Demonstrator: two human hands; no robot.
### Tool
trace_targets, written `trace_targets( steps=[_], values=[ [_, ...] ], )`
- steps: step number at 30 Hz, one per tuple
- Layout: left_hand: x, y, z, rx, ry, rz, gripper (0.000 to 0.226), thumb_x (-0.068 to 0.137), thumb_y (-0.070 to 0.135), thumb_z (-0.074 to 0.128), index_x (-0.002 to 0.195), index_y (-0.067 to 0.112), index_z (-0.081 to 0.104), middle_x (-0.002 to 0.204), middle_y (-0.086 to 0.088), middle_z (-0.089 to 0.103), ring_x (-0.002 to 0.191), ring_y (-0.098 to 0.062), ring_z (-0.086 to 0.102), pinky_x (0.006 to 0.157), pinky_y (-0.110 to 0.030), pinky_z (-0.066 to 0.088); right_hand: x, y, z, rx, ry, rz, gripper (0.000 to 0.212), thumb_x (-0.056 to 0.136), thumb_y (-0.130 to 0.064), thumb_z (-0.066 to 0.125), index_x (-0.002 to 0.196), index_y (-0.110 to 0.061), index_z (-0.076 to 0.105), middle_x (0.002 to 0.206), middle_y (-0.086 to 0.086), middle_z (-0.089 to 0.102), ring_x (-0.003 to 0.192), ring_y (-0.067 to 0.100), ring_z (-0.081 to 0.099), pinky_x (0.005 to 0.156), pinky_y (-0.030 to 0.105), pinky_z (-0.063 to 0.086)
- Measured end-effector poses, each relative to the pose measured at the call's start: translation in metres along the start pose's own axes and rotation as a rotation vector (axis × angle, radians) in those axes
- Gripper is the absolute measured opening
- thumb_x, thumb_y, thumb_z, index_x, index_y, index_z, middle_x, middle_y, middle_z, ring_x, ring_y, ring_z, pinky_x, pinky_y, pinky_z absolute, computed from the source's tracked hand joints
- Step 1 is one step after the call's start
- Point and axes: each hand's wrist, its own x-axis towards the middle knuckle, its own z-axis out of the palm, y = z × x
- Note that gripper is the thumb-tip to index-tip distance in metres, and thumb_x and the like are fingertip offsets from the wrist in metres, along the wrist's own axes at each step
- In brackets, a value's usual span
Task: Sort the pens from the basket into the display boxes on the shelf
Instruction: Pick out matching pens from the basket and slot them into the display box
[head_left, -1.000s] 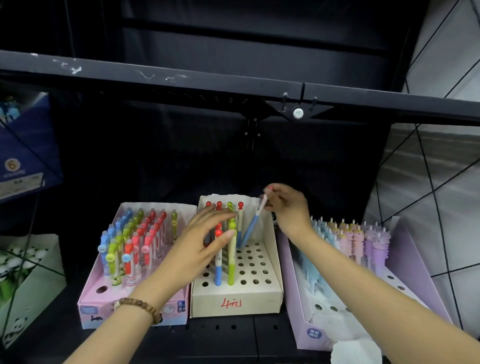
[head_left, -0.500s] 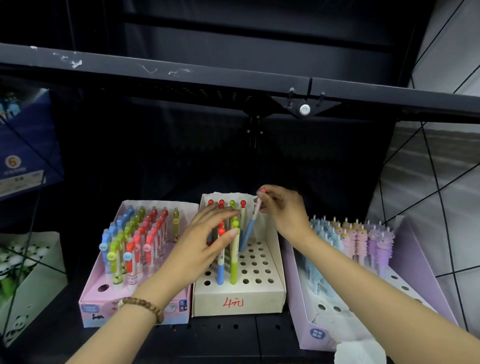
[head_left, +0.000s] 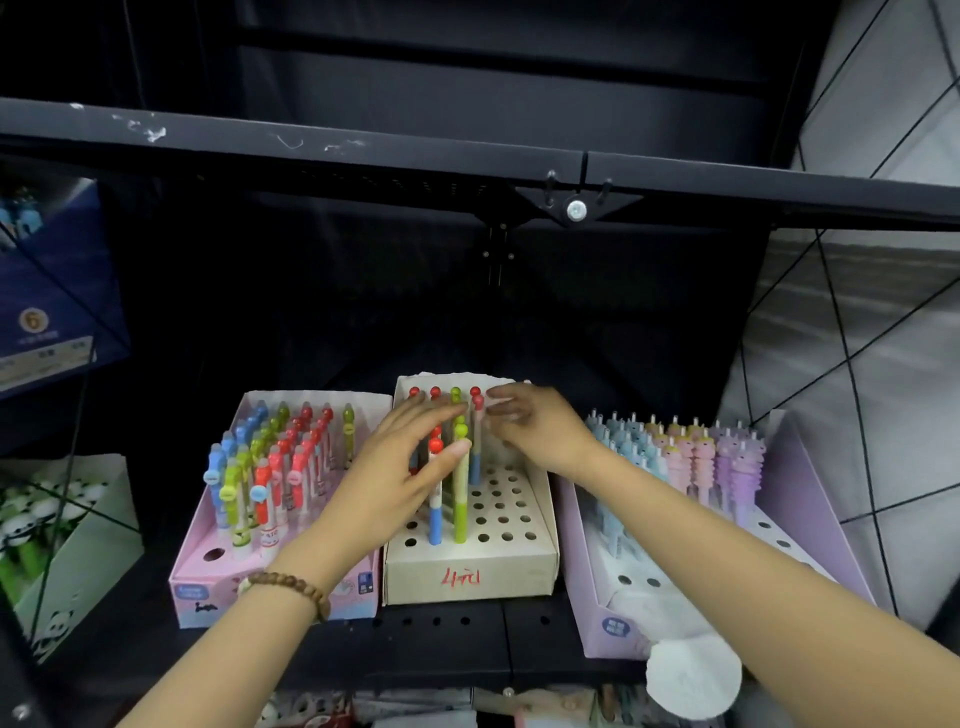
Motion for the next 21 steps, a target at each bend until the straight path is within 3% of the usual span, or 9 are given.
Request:
trace_targets(
  steps=[2, 5, 8, 11, 13, 15, 18, 19, 21],
  values=[
    [-0.016, 0.02, 0.0, 0.029, 0.092, 0.037, 0.051, 0.085, 0.065, 0.033, 0.133, 0.047, 0.031, 0.145, 0.025, 0.027, 0.14, 0.004, 0.014, 0.116, -0.023, 0.013, -0.031, -0.003, -0.017, 0.068, 0.013, -0.003, 0.035, 0.088, -0.009, 0.062, 0.123, -0.012, 0.057, 0.117, 0.006, 0.064, 0.106, 0.015, 0.061, 0.091, 0.022, 0.048],
    [-0.063, 0.058, 0.019, -0.195, 0.182, 0.115, 0.034, 0.091, 0.062, 0.036, 0.121, 0.051, 0.048, 0.133, 0.031, 0.046, 0.128, 0.01, 0.034, 0.103, -0.003, 0.021, -0.105, 0.003, -0.049, 0.234, -0.062, -0.019, 0.017, 0.09, -0.02, 0.063, 0.106, -0.02, 0.068, 0.104, 0.0, 0.072, 0.095, 0.013, 0.068, 0.079, 0.02, 0.054],
    [-0.126, 0.086, 0.063, -0.4, -0.101, 0.063, 0.032, 0.09, 0.064, 0.041, 0.112, 0.048, 0.057, 0.122, 0.027, 0.055, 0.121, 0.005, 0.046, 0.093, -0.002, 0.03, -0.194, 0.039, -0.07, 0.414, -0.34, 0.15, 0.026, 0.085, -0.041, 0.067, 0.101, -0.021, 0.071, 0.103, 0.005, 0.072, 0.093, 0.019, 0.07, 0.077, 0.022, 0.054],
    [-0.184, 0.092, 0.112, -0.399, -0.428, -0.076, 0.043, 0.08, 0.076, 0.037, 0.121, 0.063, 0.041, 0.138, 0.043, 0.029, 0.135, 0.013, 0.02, 0.107, -0.007, 0.018, -0.278, 0.102, -0.059, 0.426, -0.577, 0.512, 0.027, 0.086, -0.04, 0.066, 0.098, -0.017, 0.071, 0.099, 0.003, 0.072, 0.09, 0.015, 0.068, 0.08, 0.025, 0.054],
    [-0.213, 0.089, 0.135, -0.362, -0.537, -0.228, 0.058, 0.076, 0.075, 0.037, 0.13, 0.062, 0.023, 0.146, 0.042, 0.008, 0.139, 0.012, 0.001, 0.114, -0.019, 0.013, -0.331, 0.156, -0.033, 0.183, -0.657, 0.662, 0.031, 0.092, -0.035, 0.058, 0.106, -0.008, 0.065, 0.095, -0.002, 0.064, 0.089, 0.008, 0.06, 0.082, 0.02, 0.048],
    [-0.235, 0.085, 0.15, -0.358, -0.572, -0.351, 0.071, 0.075, 0.072, 0.04, 0.138, 0.054, 0.012, 0.15, 0.034, 0.0, 0.14, 0.01, -0.003, 0.117, -0.027, 0.013, -0.376, 0.202, -0.005, -0.097, -0.686, 0.735, 0.049, 0.095, -0.039, 0.05, 0.124, 0.001, 0.052, 0.097, -0.005, 0.054, 0.095, 0.009, 0.045, 0.086, 0.021, 0.041],
    [-0.257, 0.082, 0.165, -0.388, -0.605, -0.418, 0.08, 0.074, 0.071, 0.04, 0.143, 0.047, 0.006, 0.146, 0.04, -0.001, 0.135, 0.018, 0.0, 0.114, -0.019, 0.01, -0.418, 0.236, 0.024, -0.153, -0.743, 0.852, 0.066, 0.095, -0.048, 0.045, 0.141, -0.001, 0.035, 0.139, 0.013, 0.046, 0.121, 0.021, 0.046, 0.101, 0.03, 0.036],
    [-0.261, 0.083, 0.168, -0.405, -0.603, -0.424, 0.081, 0.075, 0.07, 0.039, 0.144, 0.046, 0.006, 0.142, 0.046, -0.003, 0.13, 0.025, -0.002, 0.111, -0.014, 0.009, -0.424, 0.239, 0.035, -0.112, -0.763, 0.86, 0.066, 0.095, -0.05, 0.045, 0.136, 0.002, 0.041, 0.141, 0.021, 0.044, 0.125, 0.031, 0.046, 0.099, 0.035, 0.037],
    [-0.266, 0.083, 0.171, -0.436, -0.58, -0.443, 0.076, 0.078, 0.067, 0.039, 0.144, 0.048, 0.008, 0.137, 0.052, -0.005, 0.123, 0.033, -0.004, 0.104, -0.005, 0.008, -0.43, 0.236, 0.059, -0.011, -0.771, 0.876, 0.062, 0.095, -0.049, 0.045, 0.109, 0.011, 0.054, 0.11, 0.032, 0.054, 0.099, 0.04, 0.055, 0.078, 0.04, 0.039]
  ],
)
